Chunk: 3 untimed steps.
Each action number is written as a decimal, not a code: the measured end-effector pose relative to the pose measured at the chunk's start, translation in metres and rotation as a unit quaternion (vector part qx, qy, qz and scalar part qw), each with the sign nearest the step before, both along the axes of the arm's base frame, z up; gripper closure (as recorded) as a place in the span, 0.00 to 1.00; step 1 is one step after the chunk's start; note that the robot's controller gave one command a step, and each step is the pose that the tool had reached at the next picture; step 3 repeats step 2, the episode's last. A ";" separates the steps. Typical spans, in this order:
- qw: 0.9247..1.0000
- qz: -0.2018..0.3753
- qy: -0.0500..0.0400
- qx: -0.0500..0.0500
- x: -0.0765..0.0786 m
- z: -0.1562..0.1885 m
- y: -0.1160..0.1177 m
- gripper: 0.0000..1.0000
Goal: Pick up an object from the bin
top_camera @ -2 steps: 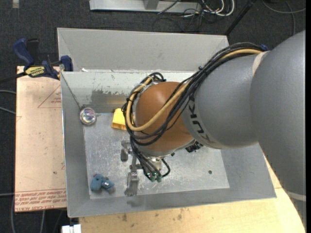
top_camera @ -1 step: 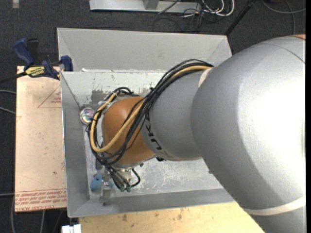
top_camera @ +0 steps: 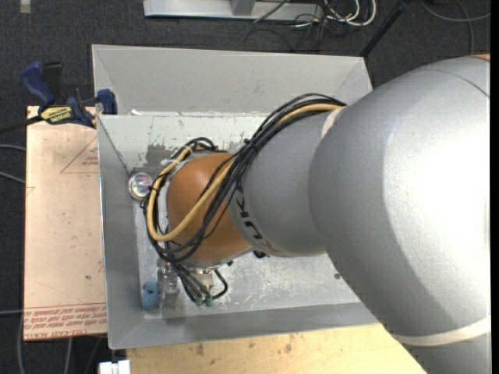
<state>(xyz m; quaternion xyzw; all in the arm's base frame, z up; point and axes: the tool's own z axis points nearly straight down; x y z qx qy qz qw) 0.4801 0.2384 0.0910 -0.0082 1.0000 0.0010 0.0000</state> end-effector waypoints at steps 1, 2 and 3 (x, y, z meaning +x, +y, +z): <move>1.000 -0.003 -0.006 0.002 0.067 0.103 0.014 1.00; 1.000 -0.014 -0.006 0.002 0.086 0.184 0.011 1.00; 1.000 -0.014 -0.006 0.002 0.086 0.184 0.011 1.00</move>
Offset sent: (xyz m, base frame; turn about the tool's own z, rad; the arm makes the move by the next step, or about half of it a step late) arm 0.0630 0.0119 0.0980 0.0055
